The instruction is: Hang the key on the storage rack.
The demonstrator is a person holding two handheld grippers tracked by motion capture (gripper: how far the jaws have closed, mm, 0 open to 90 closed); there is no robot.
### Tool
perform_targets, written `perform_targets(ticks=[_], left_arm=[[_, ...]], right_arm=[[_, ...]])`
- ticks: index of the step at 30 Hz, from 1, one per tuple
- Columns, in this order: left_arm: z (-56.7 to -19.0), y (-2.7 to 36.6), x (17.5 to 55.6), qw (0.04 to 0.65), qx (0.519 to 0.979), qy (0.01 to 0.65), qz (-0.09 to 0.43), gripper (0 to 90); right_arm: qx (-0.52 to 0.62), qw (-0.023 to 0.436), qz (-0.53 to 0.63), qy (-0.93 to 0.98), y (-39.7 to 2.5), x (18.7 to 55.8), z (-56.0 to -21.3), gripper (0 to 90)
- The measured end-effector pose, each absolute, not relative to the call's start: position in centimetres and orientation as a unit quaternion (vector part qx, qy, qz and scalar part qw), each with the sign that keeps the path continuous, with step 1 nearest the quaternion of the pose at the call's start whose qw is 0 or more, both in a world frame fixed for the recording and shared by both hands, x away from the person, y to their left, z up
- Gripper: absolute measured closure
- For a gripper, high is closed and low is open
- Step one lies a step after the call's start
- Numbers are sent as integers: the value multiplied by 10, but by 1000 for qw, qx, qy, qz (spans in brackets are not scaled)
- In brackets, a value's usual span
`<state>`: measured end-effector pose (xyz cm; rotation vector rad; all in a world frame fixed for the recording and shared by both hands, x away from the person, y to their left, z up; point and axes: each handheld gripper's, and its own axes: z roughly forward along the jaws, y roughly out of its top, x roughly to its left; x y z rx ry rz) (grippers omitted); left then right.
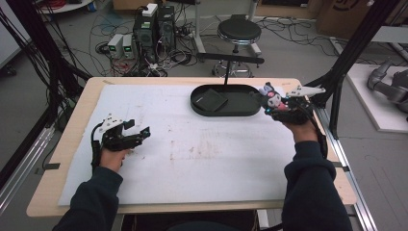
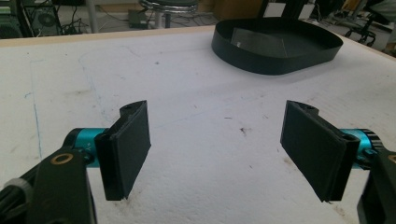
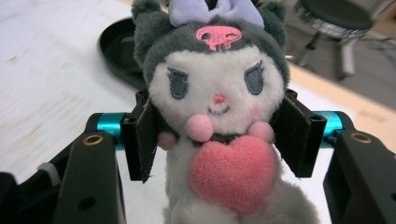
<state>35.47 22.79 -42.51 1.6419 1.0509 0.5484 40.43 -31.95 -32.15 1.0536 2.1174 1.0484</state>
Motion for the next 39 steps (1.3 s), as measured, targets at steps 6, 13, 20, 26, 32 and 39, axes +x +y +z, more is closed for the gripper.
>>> perform_targets(ticks=[6,13,20,26,32,39], left_arm=[[-424,228,354,528,688,439,233,237],[-424,229,354,528,688,439,234,237],[-424,231,355,529,686,441,235,237],[-423,233,354,531,684,442,234,236],[-424,235,354,530,683,445,235,237],[-423,234,354,528,685,444,234,237]], right_arm=[[405,288,386,777,-318,437,-302,384],[419,294,389,766,-311,469,-286,385],[431,304,388,756,-300,489,-281,385],[466,305,397,730,-303,503,-288,387],[504,310,353,725,-311,506,-297,387],[521,301,314,734,-314,504,-320,402]])
